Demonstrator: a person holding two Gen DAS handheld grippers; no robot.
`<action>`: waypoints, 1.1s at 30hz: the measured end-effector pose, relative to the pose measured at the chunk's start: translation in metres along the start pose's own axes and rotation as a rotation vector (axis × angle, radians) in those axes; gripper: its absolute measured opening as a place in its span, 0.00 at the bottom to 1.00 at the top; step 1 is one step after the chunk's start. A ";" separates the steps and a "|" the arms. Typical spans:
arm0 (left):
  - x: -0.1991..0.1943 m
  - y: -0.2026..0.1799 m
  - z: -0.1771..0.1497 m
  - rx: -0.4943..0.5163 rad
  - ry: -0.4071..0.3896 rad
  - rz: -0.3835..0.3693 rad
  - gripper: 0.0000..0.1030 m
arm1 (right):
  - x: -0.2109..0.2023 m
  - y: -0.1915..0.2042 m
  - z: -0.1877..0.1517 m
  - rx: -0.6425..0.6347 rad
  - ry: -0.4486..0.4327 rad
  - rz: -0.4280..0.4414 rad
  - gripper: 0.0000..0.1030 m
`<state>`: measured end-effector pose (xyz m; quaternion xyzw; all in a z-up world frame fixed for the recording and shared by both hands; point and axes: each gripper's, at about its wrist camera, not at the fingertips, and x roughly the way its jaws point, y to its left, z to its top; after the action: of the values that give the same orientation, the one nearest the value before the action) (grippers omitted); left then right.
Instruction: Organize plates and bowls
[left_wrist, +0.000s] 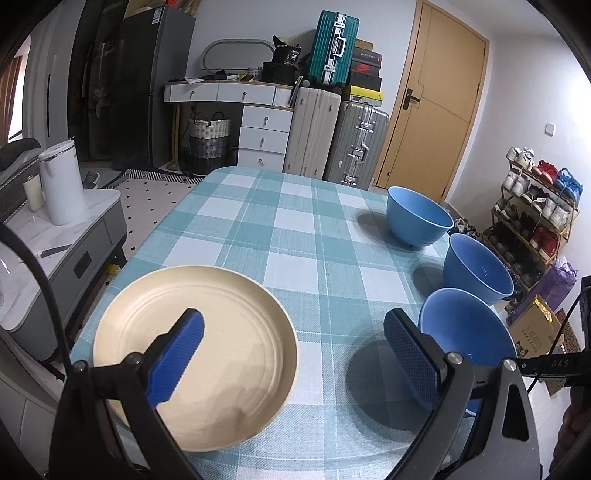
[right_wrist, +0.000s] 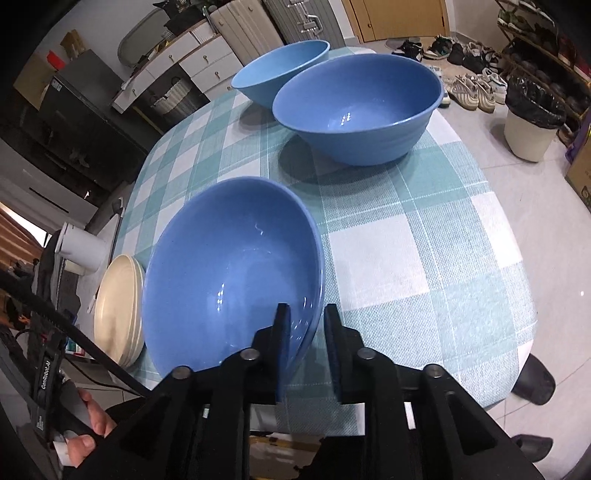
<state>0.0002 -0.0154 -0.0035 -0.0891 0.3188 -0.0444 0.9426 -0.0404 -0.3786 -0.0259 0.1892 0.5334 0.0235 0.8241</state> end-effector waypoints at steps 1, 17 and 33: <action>0.000 -0.001 0.000 0.003 0.000 0.003 0.96 | -0.002 0.001 0.000 -0.014 -0.016 -0.007 0.26; 0.005 -0.036 -0.007 0.082 0.004 0.017 0.96 | -0.094 0.038 -0.036 -0.268 -0.649 0.096 0.92; 0.003 -0.085 -0.011 0.146 -0.049 0.027 0.96 | -0.105 0.086 -0.084 -0.567 -0.980 0.062 0.99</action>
<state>-0.0066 -0.1009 0.0031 -0.0168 0.2927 -0.0529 0.9546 -0.1459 -0.3003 0.0638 -0.0351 0.0555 0.0994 0.9929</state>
